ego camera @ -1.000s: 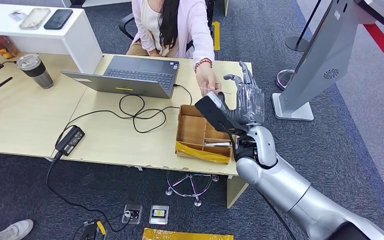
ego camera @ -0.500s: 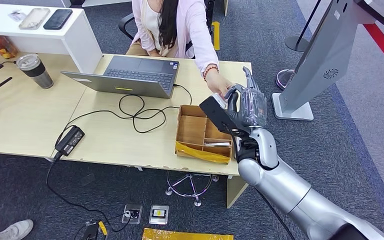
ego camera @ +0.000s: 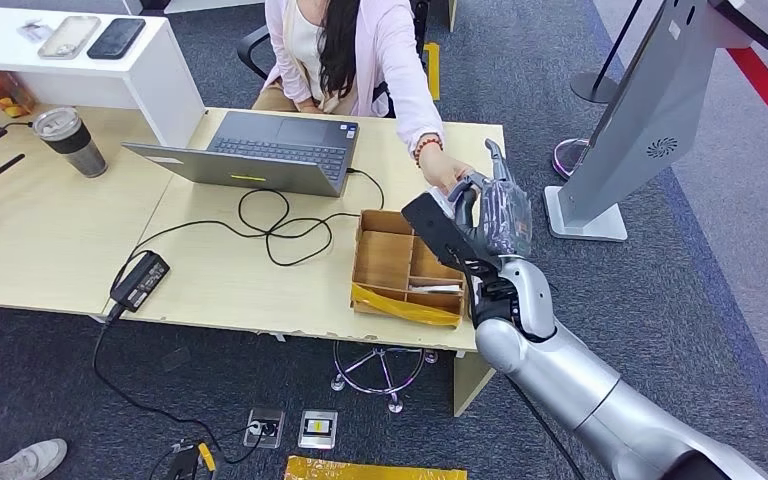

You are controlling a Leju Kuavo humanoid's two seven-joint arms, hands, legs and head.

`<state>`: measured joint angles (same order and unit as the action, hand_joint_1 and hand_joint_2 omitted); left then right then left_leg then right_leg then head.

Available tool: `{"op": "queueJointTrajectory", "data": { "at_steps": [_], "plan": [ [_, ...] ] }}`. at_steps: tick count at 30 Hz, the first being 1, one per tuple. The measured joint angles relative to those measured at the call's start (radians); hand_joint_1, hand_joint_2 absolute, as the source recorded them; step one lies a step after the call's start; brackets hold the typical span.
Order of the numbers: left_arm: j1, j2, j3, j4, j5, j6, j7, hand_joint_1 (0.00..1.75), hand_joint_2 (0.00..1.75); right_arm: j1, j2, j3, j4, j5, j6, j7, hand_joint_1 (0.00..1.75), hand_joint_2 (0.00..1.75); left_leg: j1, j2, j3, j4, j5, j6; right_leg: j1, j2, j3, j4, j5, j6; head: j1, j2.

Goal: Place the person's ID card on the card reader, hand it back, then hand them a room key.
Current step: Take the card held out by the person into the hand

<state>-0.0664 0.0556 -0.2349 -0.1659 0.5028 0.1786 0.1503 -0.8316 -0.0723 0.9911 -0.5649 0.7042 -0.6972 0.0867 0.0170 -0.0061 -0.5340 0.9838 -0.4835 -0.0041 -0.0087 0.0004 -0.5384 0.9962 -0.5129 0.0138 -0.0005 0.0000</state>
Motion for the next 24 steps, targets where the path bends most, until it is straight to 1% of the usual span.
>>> {"op": "queueJointTrajectory", "data": {
  "at_steps": [6, 13, 24],
  "plan": [
    [0.000, 0.001, -0.005, 0.000, 0.004, 0.005, 0.012, 0.00, 0.00, 0.022, -0.029, -0.025, 0.001, -0.036, 0.000, 0.013, 1.75, 1.75, 0.000, 0.000, 0.000, 0.000, 0.000, 0.000, 0.000, 0.000, 0.000, 0.000, 0.000, 0.000, 0.000, 0.000],
    [0.000, 0.006, -0.023, 0.000, 0.005, 0.000, 0.016, 0.00, 0.00, 0.048, -0.060, -0.052, 0.001, -0.040, 0.000, 0.025, 1.75, 1.75, 0.000, 0.000, 0.000, 0.000, 0.000, 0.000, 0.000, 0.000, 0.000, 0.000, 0.000, 0.000, 0.000, 0.000],
    [0.000, 0.006, -0.033, 0.000, 0.017, 0.008, 0.012, 0.00, 0.00, 0.063, -0.070, -0.069, 0.018, -0.062, 0.000, 0.017, 1.75, 1.75, 0.000, 0.000, 0.000, 0.000, 0.000, 0.000, 0.000, 0.000, 0.000, 0.000, 0.000, 0.000, 0.000, 0.000]
  ]
}}
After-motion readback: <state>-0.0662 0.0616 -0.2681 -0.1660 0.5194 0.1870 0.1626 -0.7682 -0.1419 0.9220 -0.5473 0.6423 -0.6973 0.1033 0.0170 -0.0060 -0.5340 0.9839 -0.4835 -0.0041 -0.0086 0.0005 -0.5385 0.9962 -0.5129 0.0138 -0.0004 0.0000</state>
